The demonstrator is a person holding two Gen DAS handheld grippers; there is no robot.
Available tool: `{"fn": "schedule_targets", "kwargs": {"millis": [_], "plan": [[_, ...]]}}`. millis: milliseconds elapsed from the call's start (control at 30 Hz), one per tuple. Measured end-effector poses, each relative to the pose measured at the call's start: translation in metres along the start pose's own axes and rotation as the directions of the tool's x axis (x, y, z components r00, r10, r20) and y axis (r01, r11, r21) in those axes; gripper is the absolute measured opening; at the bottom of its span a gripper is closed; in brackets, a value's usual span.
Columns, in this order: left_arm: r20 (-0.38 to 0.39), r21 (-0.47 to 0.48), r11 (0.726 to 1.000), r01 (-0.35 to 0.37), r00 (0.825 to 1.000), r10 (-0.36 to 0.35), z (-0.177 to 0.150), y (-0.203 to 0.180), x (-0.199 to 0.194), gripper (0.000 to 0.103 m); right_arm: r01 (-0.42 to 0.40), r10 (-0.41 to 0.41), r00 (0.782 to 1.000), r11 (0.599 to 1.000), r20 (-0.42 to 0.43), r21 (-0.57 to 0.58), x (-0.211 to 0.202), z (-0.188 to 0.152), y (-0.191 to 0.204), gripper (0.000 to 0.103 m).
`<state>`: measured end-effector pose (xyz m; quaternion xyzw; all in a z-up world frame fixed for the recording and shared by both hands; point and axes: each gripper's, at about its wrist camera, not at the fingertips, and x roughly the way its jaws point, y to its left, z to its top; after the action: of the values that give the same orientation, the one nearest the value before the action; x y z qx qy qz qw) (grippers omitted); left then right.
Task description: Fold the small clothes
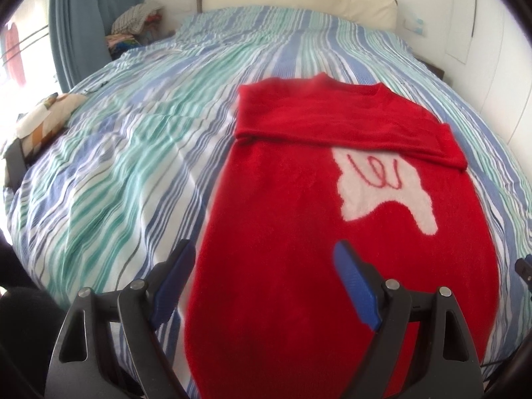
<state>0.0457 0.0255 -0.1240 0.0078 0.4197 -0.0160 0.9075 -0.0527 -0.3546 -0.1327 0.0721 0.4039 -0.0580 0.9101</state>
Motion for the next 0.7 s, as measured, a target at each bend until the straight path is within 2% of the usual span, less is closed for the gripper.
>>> {"fn": "schedule_targets", "kwargs": {"millis": [467,600,700], "plan": [[0.020,0.004,1.000,-0.015,1.000,0.015,0.004,0.002,-0.007,0.087,0.000,0.001,1.000,1.000,0.019,-0.009,-0.001,0.001,0.004,0.072],[0.045,-0.047,0.997,0.055,0.998,-0.053,0.021,0.018,-0.031,0.087,-0.004,0.005,0.999,1.000,0.046,-0.014,-0.008,0.003,0.005,0.072],[0.099,-0.034,0.996,0.086,0.992,-0.082,0.051,0.043,-0.060,0.088,-0.007,0.009,0.997,1.000,0.075,-0.030,-0.016,0.005,0.006,0.072]]}}
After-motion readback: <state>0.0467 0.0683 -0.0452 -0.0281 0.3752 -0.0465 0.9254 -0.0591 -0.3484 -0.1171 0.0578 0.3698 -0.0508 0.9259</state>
